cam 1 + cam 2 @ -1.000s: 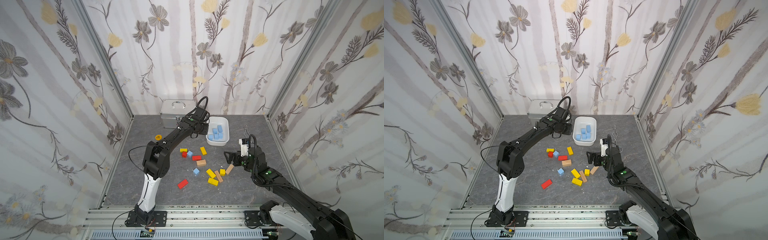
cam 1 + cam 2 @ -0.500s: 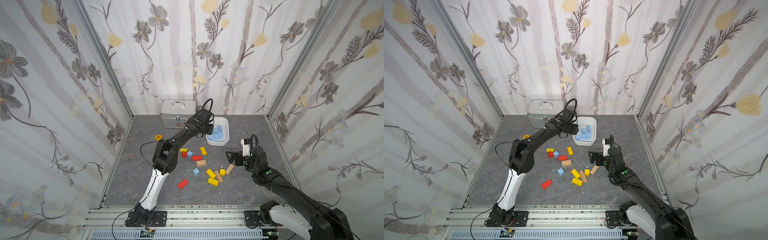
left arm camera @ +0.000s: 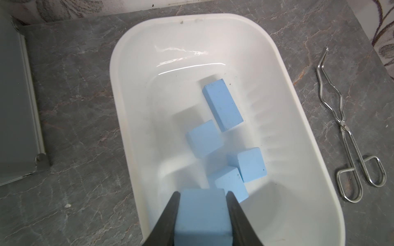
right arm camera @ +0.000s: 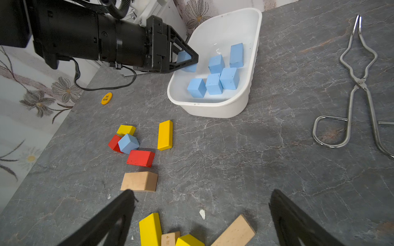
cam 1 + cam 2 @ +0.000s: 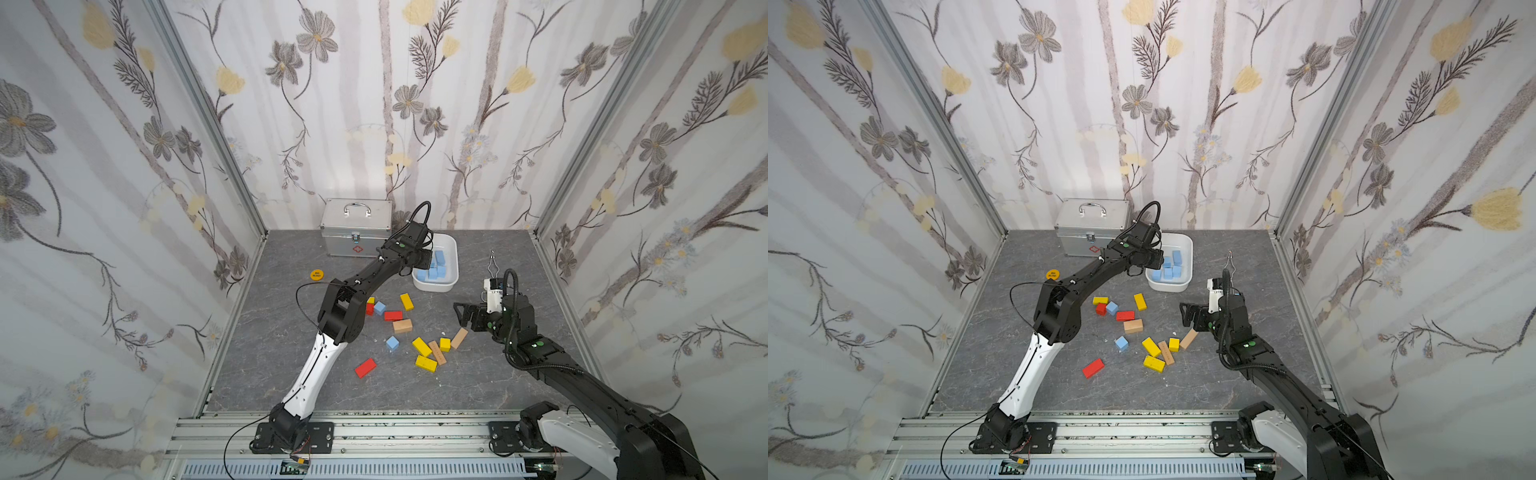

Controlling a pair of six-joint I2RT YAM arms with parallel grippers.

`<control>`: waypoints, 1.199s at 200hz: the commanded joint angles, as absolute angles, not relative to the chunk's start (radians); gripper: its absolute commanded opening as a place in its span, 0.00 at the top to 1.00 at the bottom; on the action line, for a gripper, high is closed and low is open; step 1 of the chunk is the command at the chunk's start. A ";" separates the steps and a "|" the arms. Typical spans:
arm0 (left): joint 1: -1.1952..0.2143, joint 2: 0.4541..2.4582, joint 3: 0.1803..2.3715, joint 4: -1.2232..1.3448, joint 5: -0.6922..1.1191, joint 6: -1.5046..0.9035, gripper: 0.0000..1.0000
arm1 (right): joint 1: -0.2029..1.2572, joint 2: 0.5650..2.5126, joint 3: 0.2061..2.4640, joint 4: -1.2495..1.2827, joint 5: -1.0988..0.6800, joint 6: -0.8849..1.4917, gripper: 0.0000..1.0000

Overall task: Pick out the blue building blocks
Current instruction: Place the building block in the storage box.

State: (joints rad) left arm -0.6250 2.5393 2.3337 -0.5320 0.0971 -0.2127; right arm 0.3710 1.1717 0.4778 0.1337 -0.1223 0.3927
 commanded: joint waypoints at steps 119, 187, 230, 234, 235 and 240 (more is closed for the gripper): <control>-0.623 2.641 2.428 -0.429 0.044 -0.242 0.74 | 0.351 1.143 0.449 0.192 -0.149 0.405 0.00; -0.623 2.654 2.431 -0.393 0.003 -0.268 0.30 | 0.344 1.135 0.442 0.189 -0.155 0.405 0.00; -0.620 2.643 2.434 -0.385 -0.002 -0.281 0.26 | 0.341 1.136 0.442 0.195 -0.157 0.405 0.00; -0.620 2.641 2.434 -0.383 0.000 -0.283 0.26 | 0.342 1.137 0.442 0.193 -0.157 0.405 0.00; -0.620 2.641 2.434 -0.382 0.000 -0.284 0.26 | 0.342 1.137 0.442 0.193 -0.157 0.405 0.00; -0.621 2.637 2.434 -0.381 0.001 -0.286 0.25 | 0.342 1.136 0.442 0.194 -0.158 0.405 0.00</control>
